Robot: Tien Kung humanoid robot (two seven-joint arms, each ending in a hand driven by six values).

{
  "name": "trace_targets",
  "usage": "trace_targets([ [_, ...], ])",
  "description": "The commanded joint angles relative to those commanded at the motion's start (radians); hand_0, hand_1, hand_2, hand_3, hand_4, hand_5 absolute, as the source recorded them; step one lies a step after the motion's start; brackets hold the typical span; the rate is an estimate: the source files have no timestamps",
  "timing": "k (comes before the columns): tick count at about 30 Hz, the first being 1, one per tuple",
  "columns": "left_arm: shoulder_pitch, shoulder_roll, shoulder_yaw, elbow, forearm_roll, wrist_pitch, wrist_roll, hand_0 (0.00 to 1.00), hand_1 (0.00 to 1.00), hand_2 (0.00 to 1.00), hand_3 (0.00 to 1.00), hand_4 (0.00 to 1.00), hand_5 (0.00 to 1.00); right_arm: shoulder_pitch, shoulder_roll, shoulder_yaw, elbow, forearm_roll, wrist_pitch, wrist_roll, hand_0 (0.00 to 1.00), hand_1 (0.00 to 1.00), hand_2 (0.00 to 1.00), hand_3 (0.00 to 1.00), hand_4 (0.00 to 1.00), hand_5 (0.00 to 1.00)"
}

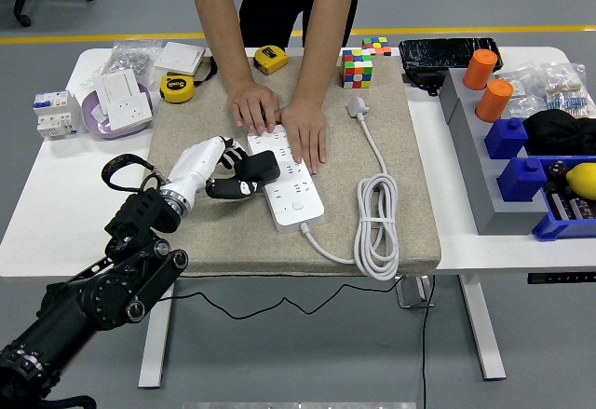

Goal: Pick up the plug,place it near the board,insert it into the board,press the button

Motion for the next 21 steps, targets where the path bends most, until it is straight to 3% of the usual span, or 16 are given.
trace_targets([
  [9, -0.004, 0.000, 0.007, 0.001, 0.002, -0.008, -0.005, 0.593, 0.528, 0.563, 0.556, 0.748, 0.128, 0.001, 0.000, -0.002, 0.000, 0.002, 0.000, 0.000, 0.815, 0.719, 0.695, 0.606, 0.881, 0.566],
  [11, -0.001, 0.000, 0.009, -0.002, -0.016, -0.016, -0.014, 0.580, 0.520, 0.528, 0.534, 0.707, 0.089, 0.000, 0.000, -0.001, 0.000, 0.001, 0.000, 0.000, 0.815, 0.719, 0.695, 0.605, 0.881, 0.566],
  [21, 0.012, 0.000, 0.014, -0.001, -0.077, -0.061, -0.042, 0.576, 0.523, 0.512, 0.501, 0.676, 0.070, -0.004, -0.001, -0.008, 0.000, 0.004, 0.000, 0.001, 0.815, 0.719, 0.695, 0.605, 0.881, 0.566],
])
